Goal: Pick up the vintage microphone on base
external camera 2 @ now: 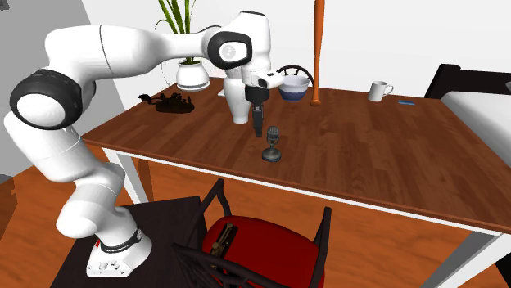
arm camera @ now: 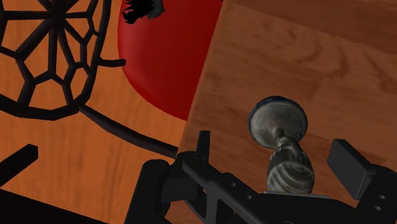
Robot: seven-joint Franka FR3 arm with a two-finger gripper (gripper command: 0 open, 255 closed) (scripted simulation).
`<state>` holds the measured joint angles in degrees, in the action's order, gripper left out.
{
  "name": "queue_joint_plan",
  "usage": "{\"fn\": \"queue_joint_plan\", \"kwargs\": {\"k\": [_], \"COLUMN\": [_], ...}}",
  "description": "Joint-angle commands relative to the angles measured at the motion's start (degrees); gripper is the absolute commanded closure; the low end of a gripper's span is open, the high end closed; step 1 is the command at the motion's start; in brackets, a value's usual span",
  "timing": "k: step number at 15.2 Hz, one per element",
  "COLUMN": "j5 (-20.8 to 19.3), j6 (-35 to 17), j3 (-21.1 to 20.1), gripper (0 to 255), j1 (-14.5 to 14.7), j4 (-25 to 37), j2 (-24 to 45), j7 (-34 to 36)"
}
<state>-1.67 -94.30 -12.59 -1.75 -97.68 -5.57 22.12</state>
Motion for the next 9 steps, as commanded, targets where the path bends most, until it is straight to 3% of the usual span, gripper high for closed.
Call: {"fn": "queue_joint_plan", "kwargs": {"k": [1, 4, 9], "j5": [-1.1, -3.0, -2.9], "j6": [0.84, 3.37, 0.13], "j3": [-0.65, -1.28, -1.15], "gripper": [0, 0, 0], "j1": [0.18, 1.12, 1.07], "j4": [6.27, 16.79, 13.23], "j2": [5.31, 13.17, 12.81], "j7": [2.84, 6.8, 7.09]}}
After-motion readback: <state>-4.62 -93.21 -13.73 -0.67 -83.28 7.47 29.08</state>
